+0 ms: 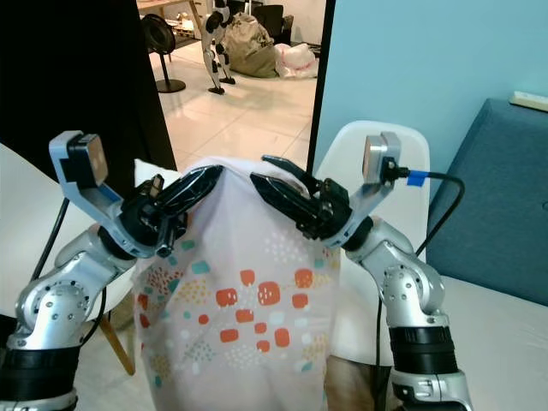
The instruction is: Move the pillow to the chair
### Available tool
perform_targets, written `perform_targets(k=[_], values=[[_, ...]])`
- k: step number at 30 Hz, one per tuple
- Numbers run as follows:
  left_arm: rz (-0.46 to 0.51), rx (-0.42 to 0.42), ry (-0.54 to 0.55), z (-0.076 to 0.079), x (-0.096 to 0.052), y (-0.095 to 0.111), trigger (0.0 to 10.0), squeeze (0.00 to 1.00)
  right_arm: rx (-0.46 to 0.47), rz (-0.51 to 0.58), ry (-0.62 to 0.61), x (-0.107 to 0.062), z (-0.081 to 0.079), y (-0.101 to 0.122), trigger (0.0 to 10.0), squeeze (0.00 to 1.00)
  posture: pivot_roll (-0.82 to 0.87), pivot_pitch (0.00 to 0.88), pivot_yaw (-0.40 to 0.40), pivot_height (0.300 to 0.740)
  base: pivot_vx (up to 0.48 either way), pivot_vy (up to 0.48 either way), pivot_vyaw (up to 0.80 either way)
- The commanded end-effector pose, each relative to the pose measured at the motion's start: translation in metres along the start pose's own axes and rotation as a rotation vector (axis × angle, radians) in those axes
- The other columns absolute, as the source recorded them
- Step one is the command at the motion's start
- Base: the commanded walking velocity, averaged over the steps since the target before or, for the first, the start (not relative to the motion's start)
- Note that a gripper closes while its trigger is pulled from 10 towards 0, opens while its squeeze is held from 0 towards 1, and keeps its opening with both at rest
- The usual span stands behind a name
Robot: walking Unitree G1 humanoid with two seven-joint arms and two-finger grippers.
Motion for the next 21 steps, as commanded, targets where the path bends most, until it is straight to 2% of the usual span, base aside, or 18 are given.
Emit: perform_targets(k=[1,5,6,10,11,12,13,14,16,17,19,21], values=[[0.057,0.042,-0.028,0.003,0.009,0.013,0.0,0.00,-0.031,-0.074,-0.043,-0.005,0.006,-0.013,10.0,1.00,0.03,0.000,-0.023,0.740,0.000,0.000,0.00],[0.059,0.045,0.023,-0.006,0.011,0.009,0.0,0.00,-0.041,-0.101,-0.082,-0.008,0.012,-0.019,10.0,1.00,0.02,0.000,-0.020,0.740,0.000,0.000,0.00],[0.052,0.051,0.057,-0.012,0.011,0.006,0.0,0.00,-0.047,-0.104,-0.118,-0.009,0.017,-0.020,10.0,1.00,0.02,0.000,-0.020,0.740,0.000,0.000,0.00],[-0.018,0.089,0.181,-0.031,0.010,-0.012,0.0,0.00,-0.071,-0.116,-0.364,-0.019,0.056,-0.024,10.0,1.00,0.02,0.000,-0.016,0.740,0.000,0.000,0.00],[-0.018,0.089,0.181,-0.031,0.010,-0.012,0.0,0.00,-0.071,-0.116,-0.364,-0.019,0.056,-0.024,10.0,1.00,0.02,0.000,-0.016,0.740,0.000,0.000,0.00],[-0.028,0.098,0.226,-0.037,0.009,-0.015,0.0,0.00,-0.072,-0.114,-0.433,-0.023,0.066,-0.026,10.0,0.38,0.02,0.000,-0.016,0.740,0.000,0.000,0.00],[-0.018,0.099,0.274,-0.043,0.007,-0.017,0.0,0.00,-0.065,-0.092,-0.510,-0.029,0.077,-0.025,10.0,0.00,0.02,0.000,-0.017,0.740,0.000,0.000,0.00],[-0.018,0.099,0.274,-0.043,0.007,-0.017,0.0,0.00,-0.065,-0.092,-0.510,-0.029,0.077,-0.025,10.0,0.00,0.02,0.000,-0.017,0.740,0.000,0.000,0.00],[0.007,0.094,0.341,-0.050,0.003,-0.017,0.0,0.00,-0.065,-0.040,-0.644,-0.040,0.093,-0.021,10.0,0.00,0.02,0.000,-0.018,0.740,0.000,0.000,0.00],[0.007,0.094,0.341,-0.050,0.003,-0.017,0.0,0.00,-0.065,-0.040,-0.644,-0.040,0.093,-0.021,10.0,0.00,0.02,0.000,-0.018,0.740,0.000,0.000,0.00],[0.017,0.098,0.362,-0.052,0.001,-0.016,0.0,0.00,-0.041,0.005,-0.751,-0.053,0.106,-0.019,10.0,0.00,0.02,0.000,-0.020,0.740,0.000,0.000,0.00],[0.019,0.102,0.365,-0.052,0.001,-0.016,0.0,0.00,-0.035,0.014,-0.777,-0.056,0.109,-0.020,10.0,0.00,0.02,0.000,-0.019,0.740,0.000,0.000,0.00]])
Point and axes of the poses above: a point about 5 cm out from each wrist's last joint towards the gripper, its own x axis pointing out of the wrist towards the gripper, its own y axis along the axis of the wrist's last joint, z = x × y, the point moved 5 cm from there along x, pointing out of the wrist towards the gripper, and after that the axes turned 2 degrees about x, right-handed, at the moved point
